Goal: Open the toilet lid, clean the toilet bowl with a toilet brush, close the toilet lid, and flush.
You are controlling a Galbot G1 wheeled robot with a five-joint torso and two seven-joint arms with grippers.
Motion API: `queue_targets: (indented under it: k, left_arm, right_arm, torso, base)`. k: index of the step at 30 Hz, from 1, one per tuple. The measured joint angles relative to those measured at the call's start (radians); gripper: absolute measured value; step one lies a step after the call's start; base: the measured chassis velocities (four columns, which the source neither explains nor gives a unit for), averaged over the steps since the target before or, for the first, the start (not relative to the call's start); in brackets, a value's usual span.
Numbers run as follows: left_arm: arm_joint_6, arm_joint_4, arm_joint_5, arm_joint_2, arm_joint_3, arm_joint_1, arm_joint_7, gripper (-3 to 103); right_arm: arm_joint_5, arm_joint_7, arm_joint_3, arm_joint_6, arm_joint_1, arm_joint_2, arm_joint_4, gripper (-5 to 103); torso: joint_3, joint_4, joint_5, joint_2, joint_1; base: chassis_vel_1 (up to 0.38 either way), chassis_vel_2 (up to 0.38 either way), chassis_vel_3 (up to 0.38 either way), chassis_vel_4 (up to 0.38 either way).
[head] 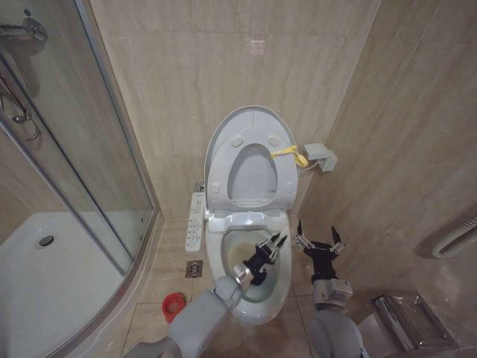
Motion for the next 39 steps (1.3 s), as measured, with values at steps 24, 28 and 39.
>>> queue_targets:
  k: [24, 28, 39]
  left_arm:
    - [-0.013, 0.111, 0.044, -0.046, -0.036, 0.009, 0.013, 19]
    - [-0.016, 0.114, 0.043, -0.037, -0.041, 0.005, 0.016, 19]
    - [0.009, 0.049, 0.014, -0.019, -0.024, -0.001, 0.003, 19]
  right_arm:
    - [0.0, 0.0, 0.0, 0.0, 0.0, 0.0, 0.0, 100]
    - [0.0, 0.0, 0.0, 0.0, 0.0, 0.0, 0.0, 100]
    - [0.0, 0.0, 0.0, 0.0, 0.0, 0.0, 0.0, 100]
  torso:
    - [0.0, 0.0005, 0.0, 0.0, 0.0]
    - [0.0, 0.0005, 0.0, 0.0, 0.0]
    - [0.0, 0.0001, -0.0001, 0.0, 0.0]
  base:
    - [0.0, 0.0, 0.0, 0.0]
    - [0.0, 0.0, 0.0, 0.0]
    - [0.0, 0.0, 0.0, 0.0]
